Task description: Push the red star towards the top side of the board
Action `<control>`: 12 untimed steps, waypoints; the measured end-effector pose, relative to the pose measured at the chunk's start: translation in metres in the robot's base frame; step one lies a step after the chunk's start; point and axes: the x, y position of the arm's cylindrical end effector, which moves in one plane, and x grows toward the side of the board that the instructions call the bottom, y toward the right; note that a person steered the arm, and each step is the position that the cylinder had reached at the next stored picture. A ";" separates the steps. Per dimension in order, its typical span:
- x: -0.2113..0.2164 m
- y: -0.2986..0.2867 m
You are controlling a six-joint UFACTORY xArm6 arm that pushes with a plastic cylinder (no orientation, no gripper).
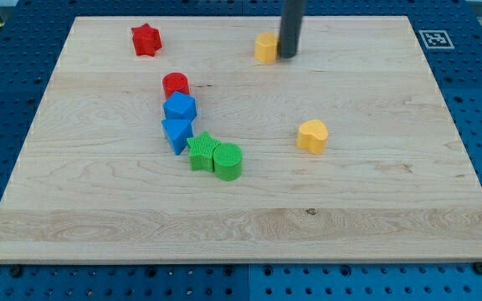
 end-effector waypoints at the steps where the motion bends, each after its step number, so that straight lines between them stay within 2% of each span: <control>1: 0.002 -0.003; 2: 0.022 -0.002; 4: -0.010 -0.053; 5: -0.007 -0.053; 6: 0.020 -0.066; 7: 0.022 -0.112; 10: 0.032 -0.119; 11: 0.053 -0.134; 12: 0.053 -0.172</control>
